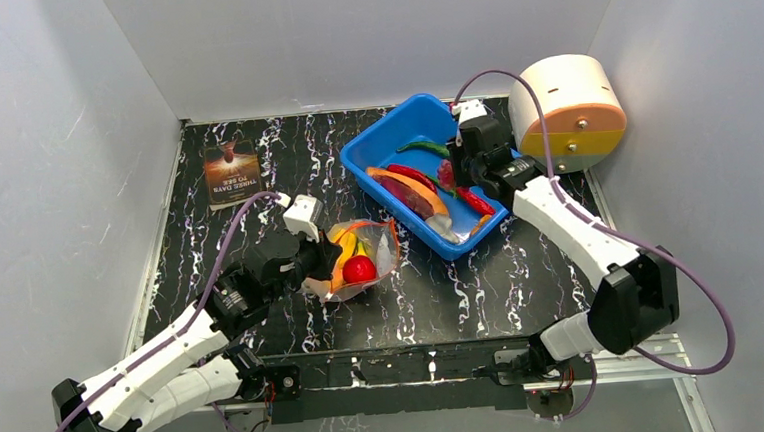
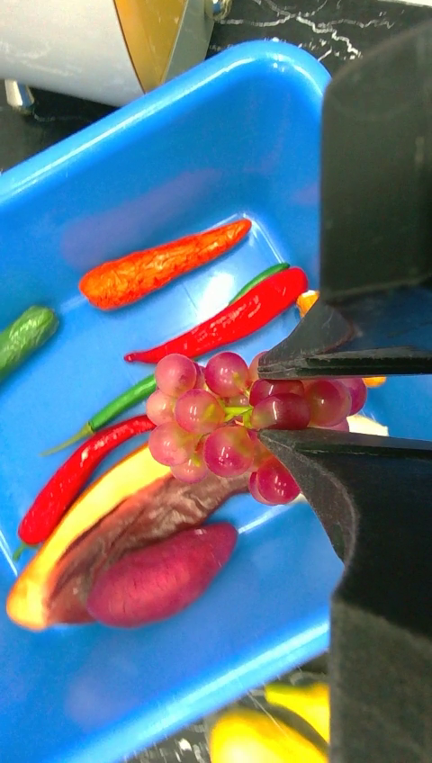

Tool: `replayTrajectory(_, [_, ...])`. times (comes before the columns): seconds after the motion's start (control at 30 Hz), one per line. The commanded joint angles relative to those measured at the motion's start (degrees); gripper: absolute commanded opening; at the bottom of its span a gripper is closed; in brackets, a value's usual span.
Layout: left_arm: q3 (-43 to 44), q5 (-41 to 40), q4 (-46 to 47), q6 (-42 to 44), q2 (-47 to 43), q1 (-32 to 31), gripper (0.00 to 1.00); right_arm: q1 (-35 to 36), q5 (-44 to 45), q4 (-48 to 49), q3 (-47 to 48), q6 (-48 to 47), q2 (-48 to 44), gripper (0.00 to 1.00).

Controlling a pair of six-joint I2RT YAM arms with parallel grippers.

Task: Place the food in the zip-top bag and seal the zipper
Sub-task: Pick up the fake fruit from the bin.

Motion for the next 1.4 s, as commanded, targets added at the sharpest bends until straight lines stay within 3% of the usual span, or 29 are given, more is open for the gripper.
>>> replayTrajectory(0.0, [2.24, 0.02, 0.82, 0.04, -0.13, -0.03, 0.0, -0.12, -6.16, -0.38, 3.45, 1.62, -4.74, 0.21])
replayTrajectory(0.73, [2.96, -0.29, 2.2, -1.45, 2.01, -0.07, 0.0, 1.74, -29.05, -9.74, 6.5, 7.21, -16.97, 0.22])
replayTrajectory(1.37, [3.4, 0.52, 4.46, -2.26, 4.03, -0.08, 0.0, 2.21, -51.73, -1.06, -2.7, 17.04, -21.45, 0.22])
